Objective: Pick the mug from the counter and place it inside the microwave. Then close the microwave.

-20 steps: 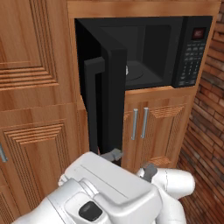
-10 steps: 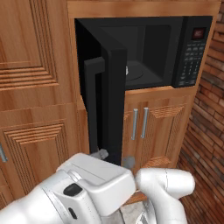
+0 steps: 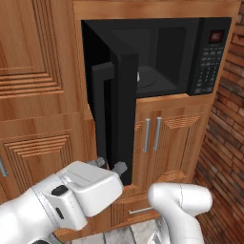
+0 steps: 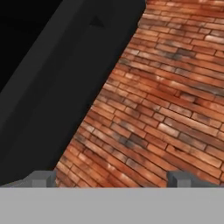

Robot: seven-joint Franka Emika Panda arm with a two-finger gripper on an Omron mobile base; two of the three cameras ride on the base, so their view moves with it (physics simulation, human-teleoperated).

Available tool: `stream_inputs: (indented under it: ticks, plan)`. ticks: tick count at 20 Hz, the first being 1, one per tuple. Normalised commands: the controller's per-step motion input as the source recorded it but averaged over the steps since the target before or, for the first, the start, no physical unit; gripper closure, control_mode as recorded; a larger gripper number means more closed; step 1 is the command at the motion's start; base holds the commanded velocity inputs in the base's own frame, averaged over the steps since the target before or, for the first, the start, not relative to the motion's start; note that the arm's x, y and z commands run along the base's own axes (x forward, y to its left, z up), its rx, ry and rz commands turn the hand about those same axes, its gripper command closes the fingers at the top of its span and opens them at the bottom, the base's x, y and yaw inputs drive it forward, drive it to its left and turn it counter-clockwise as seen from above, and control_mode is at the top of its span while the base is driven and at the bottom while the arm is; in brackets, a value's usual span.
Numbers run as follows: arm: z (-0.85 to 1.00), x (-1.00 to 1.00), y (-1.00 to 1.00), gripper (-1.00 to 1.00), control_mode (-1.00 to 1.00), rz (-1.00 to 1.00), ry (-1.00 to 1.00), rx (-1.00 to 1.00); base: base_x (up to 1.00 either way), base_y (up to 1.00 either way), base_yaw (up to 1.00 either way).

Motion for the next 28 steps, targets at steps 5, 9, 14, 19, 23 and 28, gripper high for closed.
stream_inputs:
  ticks: [5,9,14,19,23,28]
  plan:
    - [-0.19,0.46,0.11,-1.0,-1.0,-0.06,0.0,0.0,0.0,0.0,0.0]
    - [-0.07,0.38,0.16,-1.0,-1.0,-0.05,-0.01,0.0,0.0,0.0,0.0]
    - [-0.14,0.31,0.21,-1.0,-1.0,-0.05,-0.05,0.0,0.0,0.0,0.0]
    - [-0.23,0.33,0.26,-1.0,-1.0,-0.03,-0.03,0.0,0.0,0.0,0.0]
    - [-0.27,0.16,0.32,-1.0,-1.0,-0.02,-0.02,0.0,0.0,0.0,0.0]
    - [-0.13,0.07,0.27,-1.0,-1.0,-0.01,-0.06,0.0,0.0,0.0,0.0]
